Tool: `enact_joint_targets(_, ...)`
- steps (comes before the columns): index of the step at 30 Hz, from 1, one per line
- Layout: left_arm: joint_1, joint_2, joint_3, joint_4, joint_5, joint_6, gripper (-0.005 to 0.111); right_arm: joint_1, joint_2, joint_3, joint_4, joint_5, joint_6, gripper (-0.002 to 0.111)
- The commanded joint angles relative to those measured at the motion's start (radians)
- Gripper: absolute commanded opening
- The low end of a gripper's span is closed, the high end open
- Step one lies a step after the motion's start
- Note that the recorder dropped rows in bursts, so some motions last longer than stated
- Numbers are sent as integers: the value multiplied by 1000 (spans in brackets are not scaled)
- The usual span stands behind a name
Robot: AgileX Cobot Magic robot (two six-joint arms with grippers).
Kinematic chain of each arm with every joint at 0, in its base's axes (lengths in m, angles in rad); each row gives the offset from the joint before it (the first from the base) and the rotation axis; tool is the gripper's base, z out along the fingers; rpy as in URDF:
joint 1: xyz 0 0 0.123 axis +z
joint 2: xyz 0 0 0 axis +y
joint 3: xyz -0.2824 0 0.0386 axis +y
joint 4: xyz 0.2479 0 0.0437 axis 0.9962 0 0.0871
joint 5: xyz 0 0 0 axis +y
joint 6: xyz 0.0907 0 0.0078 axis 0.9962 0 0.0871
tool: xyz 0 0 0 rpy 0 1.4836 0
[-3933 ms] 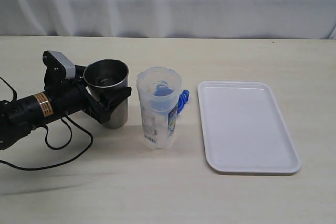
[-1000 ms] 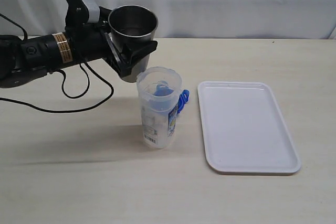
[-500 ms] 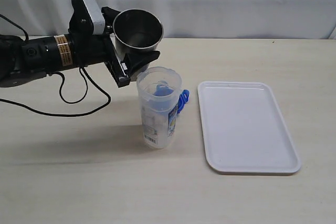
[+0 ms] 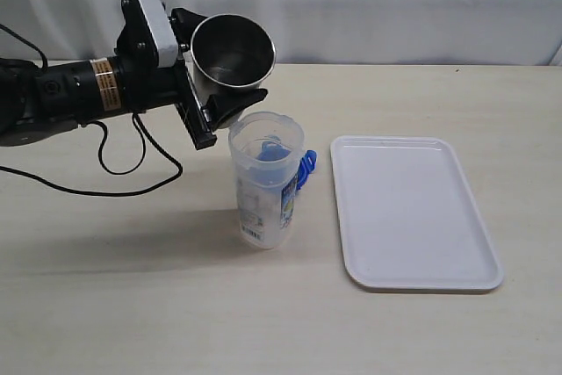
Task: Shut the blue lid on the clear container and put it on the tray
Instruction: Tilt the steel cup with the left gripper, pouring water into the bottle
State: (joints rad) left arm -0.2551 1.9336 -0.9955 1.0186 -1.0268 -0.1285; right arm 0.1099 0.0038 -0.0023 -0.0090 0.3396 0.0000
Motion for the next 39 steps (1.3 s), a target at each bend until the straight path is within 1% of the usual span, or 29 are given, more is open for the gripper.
enact_joint_targets(1, -2, -22, -17, -33, -105, 30, 0, -5, -4, 2, 2, 1, 0, 5)
enact_joint_targets(10, -2, -22, -17, -33, -108, 80, 0, -5, -4, 2, 2, 1, 0, 5)
enact_joint_targets(21, -2, -22, -17, -33, -135, 207, 0, -5, -4, 2, 2, 1, 0, 5)
enact_joint_targets(26, -2, -22, -17, -33, -132, 220, 0, -5, -4, 2, 2, 1, 0, 5)
enact_joint_targets(31, -2, -22, -17, -33, -132, 279, 0, -5, -4, 2, 2, 1, 0, 5)
enact_joint_targets(39, -2, -22, -17, -33, -132, 318, 0, -5, -4, 2, 2, 1, 0, 5)
